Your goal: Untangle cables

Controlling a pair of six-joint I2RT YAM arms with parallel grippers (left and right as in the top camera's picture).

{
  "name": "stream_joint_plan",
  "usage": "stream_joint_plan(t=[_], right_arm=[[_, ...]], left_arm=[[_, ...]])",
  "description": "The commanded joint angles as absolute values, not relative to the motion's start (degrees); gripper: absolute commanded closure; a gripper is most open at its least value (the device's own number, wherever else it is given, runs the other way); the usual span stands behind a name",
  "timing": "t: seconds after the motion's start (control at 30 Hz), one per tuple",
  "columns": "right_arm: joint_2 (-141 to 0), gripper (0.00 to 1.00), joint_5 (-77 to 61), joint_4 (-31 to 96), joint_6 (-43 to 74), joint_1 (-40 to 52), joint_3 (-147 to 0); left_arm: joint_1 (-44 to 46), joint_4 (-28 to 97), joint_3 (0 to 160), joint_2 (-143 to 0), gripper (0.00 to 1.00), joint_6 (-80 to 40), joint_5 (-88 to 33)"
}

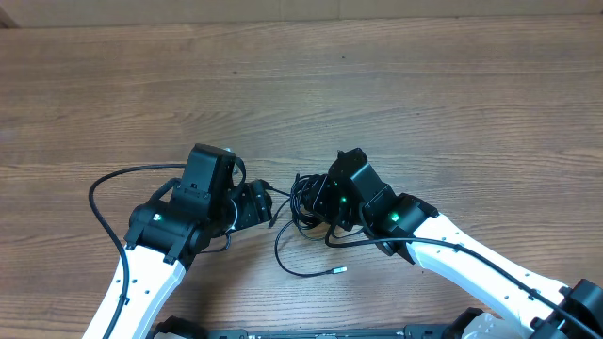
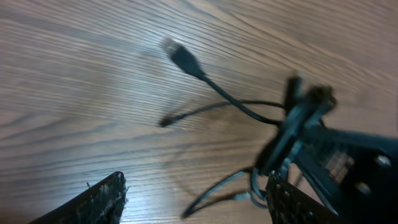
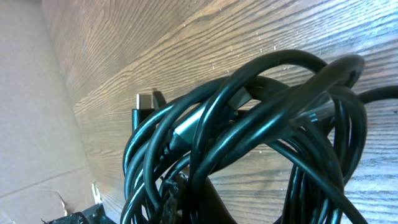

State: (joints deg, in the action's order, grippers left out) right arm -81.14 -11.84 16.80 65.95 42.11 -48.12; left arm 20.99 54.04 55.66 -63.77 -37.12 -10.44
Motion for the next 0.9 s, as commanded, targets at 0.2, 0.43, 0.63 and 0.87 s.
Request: stream_joint_plan(t=[0.2, 0.43, 0.63, 0.87], right_arm=[[-80.47, 0.96, -15.81, 16.58, 66.54, 42.37, -49.25], [-80.47, 0.96, -16.84, 16.49, 69.23, 42.37, -49.23], [-80.47, 0.96, -16.84, 16.49, 69.19, 42.37, -49.23], [-80.47, 0.96, -18.15, 15.9, 69.17, 42.37, -49.23]], left_arm=[[21.1, 52.01, 56.66, -63.75, 0.27, -17.63, -25.56], [22.2, 51.18, 56.64, -63.75, 0.25, -11.55, -26.57], [22.2, 53.06, 56.34, -64.18, 0.33, -16.91, -17.82], [22.2, 52.03, 56.34, -68.64, 0.32, -25.65, -15.09]])
